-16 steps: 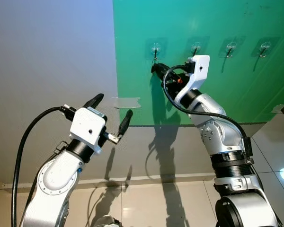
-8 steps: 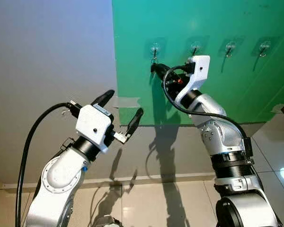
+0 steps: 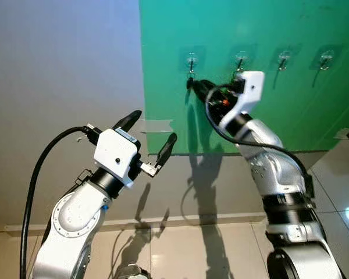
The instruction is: Hang keys on a hook
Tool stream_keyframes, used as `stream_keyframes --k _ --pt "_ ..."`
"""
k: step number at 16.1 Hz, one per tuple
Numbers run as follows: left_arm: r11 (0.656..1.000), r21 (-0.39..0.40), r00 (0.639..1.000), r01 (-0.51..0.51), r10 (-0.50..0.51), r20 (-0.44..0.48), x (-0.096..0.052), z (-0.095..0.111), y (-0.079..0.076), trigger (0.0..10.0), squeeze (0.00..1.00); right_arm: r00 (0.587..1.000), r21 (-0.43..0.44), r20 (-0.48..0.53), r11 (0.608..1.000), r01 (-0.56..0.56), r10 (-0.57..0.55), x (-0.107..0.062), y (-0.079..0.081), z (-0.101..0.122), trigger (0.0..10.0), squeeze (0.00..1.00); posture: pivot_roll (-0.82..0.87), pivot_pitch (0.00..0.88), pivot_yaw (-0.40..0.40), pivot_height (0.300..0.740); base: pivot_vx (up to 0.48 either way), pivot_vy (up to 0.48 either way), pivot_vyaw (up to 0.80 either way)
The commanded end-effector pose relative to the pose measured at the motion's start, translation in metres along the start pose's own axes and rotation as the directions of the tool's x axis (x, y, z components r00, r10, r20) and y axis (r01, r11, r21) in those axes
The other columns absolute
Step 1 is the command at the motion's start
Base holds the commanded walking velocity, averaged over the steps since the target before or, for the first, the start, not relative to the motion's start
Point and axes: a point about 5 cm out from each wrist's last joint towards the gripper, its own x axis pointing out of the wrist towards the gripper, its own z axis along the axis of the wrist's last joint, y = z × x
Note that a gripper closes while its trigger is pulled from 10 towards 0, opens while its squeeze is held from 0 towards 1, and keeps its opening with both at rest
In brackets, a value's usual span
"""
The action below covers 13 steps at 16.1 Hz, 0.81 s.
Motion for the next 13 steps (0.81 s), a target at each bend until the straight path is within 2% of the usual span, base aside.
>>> stream_keyframes --k 1,2,4,6,8,9,11,12,13 --pt "1.000 0.004 1.000 0.007 -0.007 0.007 0.005 -0.001 -0.002 10.0 0.00 1.000 -0.016 0.016 1.000 0.015 -0.015 -0.007 -0.001 0.007 10.0 0.90 0.06 0.000 -0.015 0.740 0.000 0.000 0.00" --pt "1.000 0.006 1.000 0.000 0.000 0.013 0.007 -0.002 -0.003 10.0 0.00 1.000 -0.026 0.018 1.000 0.018 -0.018 -0.011 0.000 0.008 10.0 0.00 0.06 0.000 -0.011 0.740 0.000 0.000 0.00" --pt "0.999 0.004 0.999 -0.038 0.038 0.005 0.012 -0.004 0.002 10.0 0.00 0.999 -0.038 0.031 0.999 0.031 -0.030 -0.026 0.002 0.012 10.0 0.00 0.05 0.000 -0.005 0.740 0.000 0.000 0.00" --pt "0.995 0.020 0.993 -0.093 0.095 -0.068 0.016 -0.018 0.008 10.0 0.00 0.997 -0.055 0.050 0.996 0.064 -0.061 -0.038 0.001 0.015 10.0 0.00 0.04 0.000 -0.005 0.740 0.000 0.000 0.00" --pt "0.989 0.013 0.983 -0.150 0.151 -0.101 0.019 -0.027 0.010 10.0 0.00 0.994 -0.114 0.046 0.988 0.103 -0.098 -0.050 -0.001 0.012 10.0 0.00 0.02 0.000 0.004 0.740 0.000 0.000 0.00" --pt "0.981 0.008 0.971 -0.191 0.191 -0.143 0.023 -0.035 0.009 10.0 0.00 0.990 -0.137 0.036 0.980 0.143 -0.139 -0.061 -0.003 0.006 10.0 0.00 0.01 0.000 0.008 0.740 0.000 0.000 0.00" --pt "0.980 -0.007 0.952 -0.197 0.190 -0.242 0.019 -0.054 0.005 10.0 0.00 0.979 -0.179 -0.010 0.964 0.197 -0.202 -0.082 0.000 -0.009 10.0 0.00 -0.01 0.000 0.017 0.740 0.000 0.000 0.00" --pt "0.980 -0.033 0.946 -0.195 0.179 -0.271 0.016 -0.060 0.003 10.0 0.00 0.975 -0.195 -0.039 0.959 0.207 -0.218 -0.090 0.002 -0.018 10.0 0.00 -0.03 0.000 0.018 0.740 0.000 0.000 0.00" --pt "0.978 -0.049 0.944 -0.204 0.183 -0.276 0.015 -0.063 0.002 10.0 0.00 0.968 -0.250 -0.077 0.944 0.214 -0.240 -0.097 0.002 -0.028 10.0 0.00 -0.03 0.000 0.018 0.740 0.000 0.000 0.00"
